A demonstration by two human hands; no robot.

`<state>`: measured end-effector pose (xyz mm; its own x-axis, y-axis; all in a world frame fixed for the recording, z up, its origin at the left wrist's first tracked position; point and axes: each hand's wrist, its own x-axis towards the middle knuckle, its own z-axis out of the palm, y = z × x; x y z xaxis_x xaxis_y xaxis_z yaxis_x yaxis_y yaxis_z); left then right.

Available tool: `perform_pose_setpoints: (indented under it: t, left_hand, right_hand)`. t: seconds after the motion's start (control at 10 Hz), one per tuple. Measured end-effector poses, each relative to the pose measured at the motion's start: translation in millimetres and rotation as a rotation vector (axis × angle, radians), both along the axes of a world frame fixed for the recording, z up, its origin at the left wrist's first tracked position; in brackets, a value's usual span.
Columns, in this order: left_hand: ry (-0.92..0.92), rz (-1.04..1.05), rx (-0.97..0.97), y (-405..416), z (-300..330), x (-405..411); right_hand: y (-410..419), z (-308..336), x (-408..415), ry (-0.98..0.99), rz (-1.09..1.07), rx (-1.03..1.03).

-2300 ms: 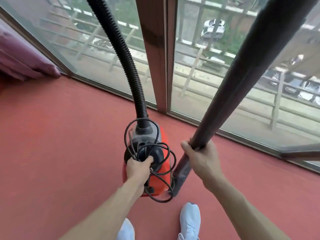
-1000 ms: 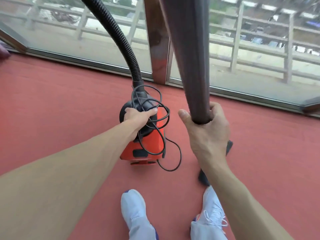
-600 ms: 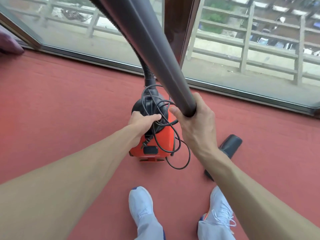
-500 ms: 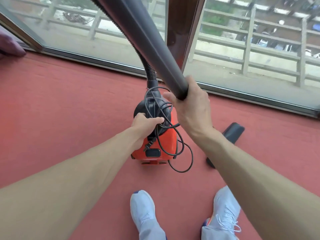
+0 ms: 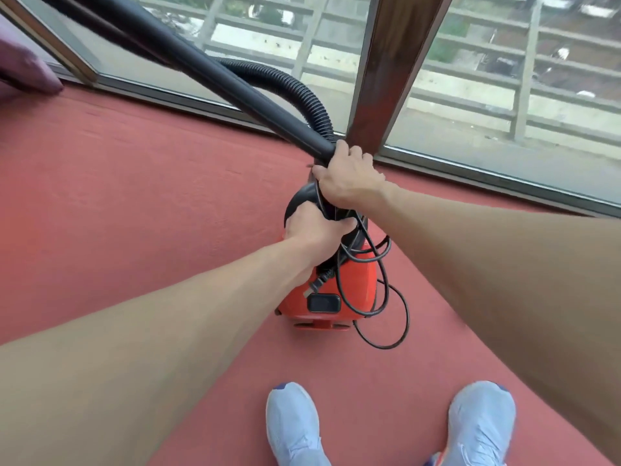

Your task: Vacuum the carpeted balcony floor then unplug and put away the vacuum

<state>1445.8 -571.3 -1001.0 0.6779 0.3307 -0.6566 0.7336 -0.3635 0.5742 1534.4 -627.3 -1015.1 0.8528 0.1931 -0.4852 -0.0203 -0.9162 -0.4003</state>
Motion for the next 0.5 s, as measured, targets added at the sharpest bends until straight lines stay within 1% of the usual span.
perform_pose_setpoints:
  t: [0.1,0.2,0.3,0.4,0.5]
  left_hand:
    - [0.034,0.040,-0.033,-1.2,4.2,1.2]
    - [0.057,0.068,-0.073,-1.9,11.4,3.3]
    - [0.077,0.055,-0.071,2.7,21.1,7.5]
    - [0.067,0.047,-0.009,11.0,39.5,17.2]
    - [0.034,0.067,0.024,13.0,79.9,30.8]
  right_hand:
    - [-10.6,4.3,7.0,0.024,0.072,0.024]
    - [-18.8,8.3,11.4,0.039,0.096,0.048]
    - [-26.8,18.6,10.7,0.061,0.113,0.056]
    - [-40.7,37.8,8.4,0.072,0.142,0.044]
    - [-55.9,73.1,8.4,0.080,0.121,0.006]
